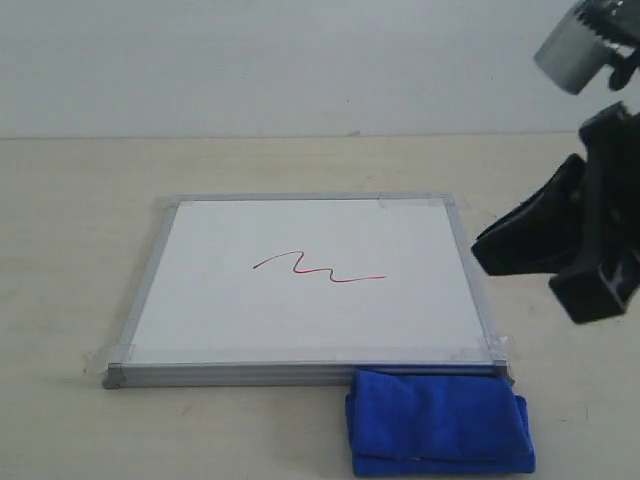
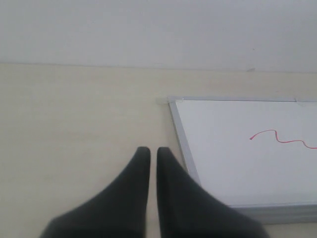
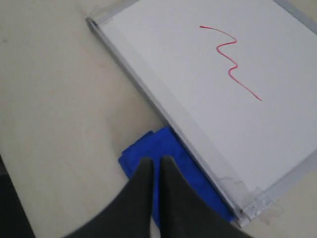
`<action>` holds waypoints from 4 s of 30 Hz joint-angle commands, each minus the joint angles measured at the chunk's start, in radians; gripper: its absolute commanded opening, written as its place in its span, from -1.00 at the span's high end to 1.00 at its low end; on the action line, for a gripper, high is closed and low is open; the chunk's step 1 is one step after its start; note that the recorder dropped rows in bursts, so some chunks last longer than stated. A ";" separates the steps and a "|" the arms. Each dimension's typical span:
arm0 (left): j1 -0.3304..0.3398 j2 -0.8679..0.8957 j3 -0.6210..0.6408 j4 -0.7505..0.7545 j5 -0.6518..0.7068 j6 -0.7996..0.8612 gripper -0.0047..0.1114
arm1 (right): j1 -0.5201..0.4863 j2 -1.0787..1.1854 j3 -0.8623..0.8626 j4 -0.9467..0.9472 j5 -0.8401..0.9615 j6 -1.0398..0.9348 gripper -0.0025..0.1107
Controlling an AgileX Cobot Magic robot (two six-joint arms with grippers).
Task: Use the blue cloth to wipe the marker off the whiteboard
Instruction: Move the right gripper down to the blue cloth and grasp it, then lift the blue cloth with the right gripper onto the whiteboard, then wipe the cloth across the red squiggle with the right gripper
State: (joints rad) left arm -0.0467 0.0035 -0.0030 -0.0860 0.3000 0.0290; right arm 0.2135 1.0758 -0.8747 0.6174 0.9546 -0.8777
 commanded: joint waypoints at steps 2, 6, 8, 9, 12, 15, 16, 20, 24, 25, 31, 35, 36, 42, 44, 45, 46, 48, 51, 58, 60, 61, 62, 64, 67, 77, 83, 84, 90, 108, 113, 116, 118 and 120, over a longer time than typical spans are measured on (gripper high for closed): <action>0.003 -0.003 0.003 0.001 -0.007 0.002 0.84 | 0.180 0.046 -0.008 -0.253 -0.005 0.149 0.96; 0.003 -0.003 0.003 0.001 -0.007 0.002 0.84 | 0.267 0.105 -0.008 -0.399 -0.001 0.253 0.96; 0.003 -0.003 0.003 0.001 -0.007 0.002 0.84 | 0.303 0.141 -0.008 -0.427 -0.001 0.260 0.96; 0.003 -0.003 0.003 0.001 -0.007 0.002 0.84 | 0.318 0.159 -0.008 -0.430 0.000 0.260 0.96; 0.003 -0.003 0.003 0.001 -0.007 0.002 0.84 | 0.353 0.215 -0.008 -0.432 0.000 0.272 0.96; 0.003 -0.003 0.003 0.001 -0.007 0.002 0.84 | 0.369 0.266 -0.008 -0.442 -0.013 0.302 0.96; 0.003 -0.003 0.003 0.001 -0.007 0.002 0.84 | 0.369 0.280 -0.008 -0.442 -0.020 0.309 0.96; 0.003 -0.003 0.003 0.001 -0.007 0.002 0.84 | 0.369 0.337 -0.008 -0.442 -0.047 0.338 0.95; 0.003 -0.003 0.003 0.001 -0.007 0.002 0.84 | 0.369 0.383 -0.008 -0.442 -0.051 0.346 0.65; 0.003 -0.003 0.003 0.001 -0.007 0.002 0.84 | 0.369 0.392 -0.008 -0.442 -0.057 0.346 0.51; 0.003 -0.003 0.003 0.001 -0.007 0.002 0.84 | 0.369 0.423 -0.008 -0.444 -0.113 0.406 -0.14; 0.003 -0.003 0.003 0.001 -0.007 0.002 0.84 | 0.369 0.442 -0.008 -0.469 -0.125 0.469 -0.14; 0.003 -0.003 0.003 0.001 -0.007 0.002 0.84 | 0.369 0.449 -0.008 -0.487 -0.129 0.492 -0.14; 0.003 -0.003 0.003 0.001 -0.007 0.002 0.84 | 0.369 0.514 -0.008 -0.569 -0.151 0.616 -0.14; 0.003 -0.003 0.003 0.001 -0.007 0.002 0.84 | 0.369 0.535 -0.008 -0.572 -0.175 0.632 -0.14; 0.003 -0.003 0.003 0.001 -0.007 0.002 0.84 | 0.369 0.545 -0.008 -0.572 -0.191 0.638 -0.14; 0.003 -0.003 0.003 0.001 -0.007 0.002 0.84 | 0.369 0.555 -0.008 -0.572 -0.205 0.638 -0.14; 0.003 -0.003 0.003 0.001 -0.007 0.002 0.84 | 0.369 0.575 -0.008 -0.577 -0.227 0.638 -0.14; 0.003 -0.003 0.003 0.001 -0.007 0.002 0.84 | 0.369 0.606 -0.008 -0.578 -0.229 0.647 -0.14; 0.003 -0.003 0.003 0.001 -0.007 0.002 0.84 | 0.369 0.715 -0.008 -0.582 -0.261 0.663 -0.14; 0.003 -0.003 0.003 0.001 -0.007 0.002 0.84 | 0.369 0.749 -0.008 -0.582 -0.261 0.663 -0.14; 0.003 -0.003 0.003 0.001 -0.007 0.002 0.84 | 0.369 0.761 -0.008 -0.582 -0.263 0.663 -0.12; 0.003 -0.003 0.003 0.001 -0.007 0.002 0.84 | 0.369 0.761 -0.011 -0.582 -0.263 0.663 -0.07; 0.003 -0.003 0.003 0.001 -0.007 0.002 0.84 | 0.369 0.760 -0.011 -0.580 -0.257 0.663 0.40; 0.003 -0.003 0.003 0.001 -0.007 0.002 0.84 | 0.369 0.760 -0.012 -0.580 -0.250 0.664 0.96; 0.003 -0.003 0.003 0.001 -0.007 0.002 0.84 | 0.369 0.718 -0.163 -0.576 0.065 0.657 0.96; 0.003 -0.003 0.003 0.001 -0.007 0.002 0.84 | 0.369 0.597 -0.237 -0.569 0.079 0.644 0.96; 0.003 -0.003 0.003 0.001 -0.007 0.002 0.84 | 0.369 0.581 -0.247 -0.569 0.060 0.644 0.96; 0.003 -0.003 0.003 0.001 -0.007 0.002 0.84 | 0.367 0.532 -0.309 -0.572 -0.144 0.660 0.96; 0.003 -0.003 0.003 0.001 -0.007 0.002 0.84 | 0.366 1.002 -0.780 -0.529 -0.140 0.775 0.96; 0.003 -0.003 0.003 0.001 -0.007 0.002 0.84 | 0.366 1.148 -0.918 -0.485 -0.120 0.764 0.96; 0.003 -0.003 0.003 0.001 -0.007 0.002 0.84 | 0.366 1.216 -0.991 -0.465 -0.116 0.760 0.96; 0.003 -0.003 0.003 0.001 -0.007 0.002 0.84 | 0.366 1.251 -1.022 -0.461 -0.116 0.756 0.96; 0.003 -0.003 0.003 0.001 -0.007 0.002 0.84 | 0.366 1.292 -1.054 -0.460 -0.116 0.750 0.96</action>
State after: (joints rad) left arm -0.0467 0.0035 -0.0030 -0.0860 0.3000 0.0290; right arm 0.5813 2.3275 -1.8863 0.1509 0.8307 -0.1113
